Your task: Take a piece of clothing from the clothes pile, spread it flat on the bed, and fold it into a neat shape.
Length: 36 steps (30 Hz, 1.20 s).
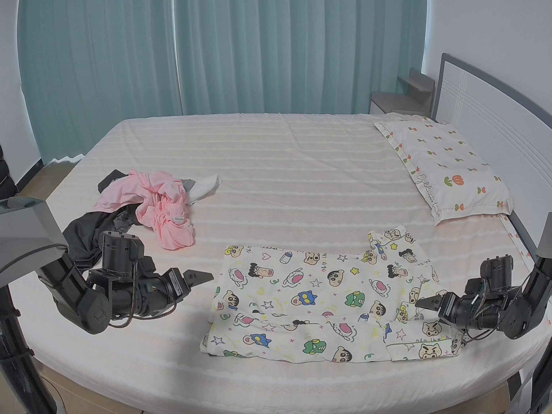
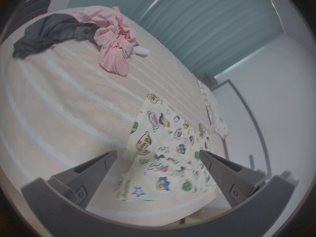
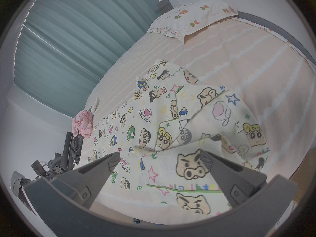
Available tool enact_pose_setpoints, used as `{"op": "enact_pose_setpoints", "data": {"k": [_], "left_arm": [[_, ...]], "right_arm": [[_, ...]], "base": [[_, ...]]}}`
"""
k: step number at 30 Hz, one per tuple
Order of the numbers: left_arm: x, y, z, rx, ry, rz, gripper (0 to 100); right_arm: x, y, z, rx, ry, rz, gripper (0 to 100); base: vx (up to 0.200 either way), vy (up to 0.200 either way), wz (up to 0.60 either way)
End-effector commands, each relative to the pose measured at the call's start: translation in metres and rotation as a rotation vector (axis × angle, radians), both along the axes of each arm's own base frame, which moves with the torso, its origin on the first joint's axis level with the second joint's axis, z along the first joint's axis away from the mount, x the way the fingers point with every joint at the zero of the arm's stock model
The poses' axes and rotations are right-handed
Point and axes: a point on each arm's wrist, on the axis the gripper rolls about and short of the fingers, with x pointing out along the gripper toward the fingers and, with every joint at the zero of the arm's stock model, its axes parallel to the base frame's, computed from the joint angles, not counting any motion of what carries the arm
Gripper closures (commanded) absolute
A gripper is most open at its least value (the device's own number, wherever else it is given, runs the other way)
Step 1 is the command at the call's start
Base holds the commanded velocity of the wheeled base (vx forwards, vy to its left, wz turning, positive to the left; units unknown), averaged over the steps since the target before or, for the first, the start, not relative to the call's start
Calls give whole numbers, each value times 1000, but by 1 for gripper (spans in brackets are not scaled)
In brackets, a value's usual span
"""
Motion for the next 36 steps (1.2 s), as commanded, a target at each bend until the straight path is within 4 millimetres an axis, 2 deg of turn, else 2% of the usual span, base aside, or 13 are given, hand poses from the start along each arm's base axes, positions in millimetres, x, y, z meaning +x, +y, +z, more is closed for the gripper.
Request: {"op": "enact_pose_setpoints", "data": {"k": [1,5,12,20,26,33,34,36], "left_arm": [[-1,-3,-33,32,59,-162,0],[1,-9,-38,30,25,-295,0],[3,-16,-67,152,-10,-439,0],[1,-27,-69,174,-29,-478,0],[10,-39,-76,210,-42,-473,0],[12,-39,-77,217,-44,-467,0],[12,-38,-77,216,-43,-463,100],[12,-37,-77,216,-38,-458,100]], "right_arm": [[0,0,-1,-1,3,2,0],[0,1,-3,-3,10,8,0],[0,0,-4,-4,14,7,0],[-1,2,-6,-5,22,13,0],[-1,3,-5,-6,20,17,0],[-1,3,-5,-6,20,17,0],[-1,3,-5,-6,20,17,0],[-1,3,-5,-6,22,17,0]], "base": [[0,0,0],[0,0,0],[0,0,0],[0,0,0],[0,0,0],[0,0,0],[0,0,0],[0,0,0]]}}
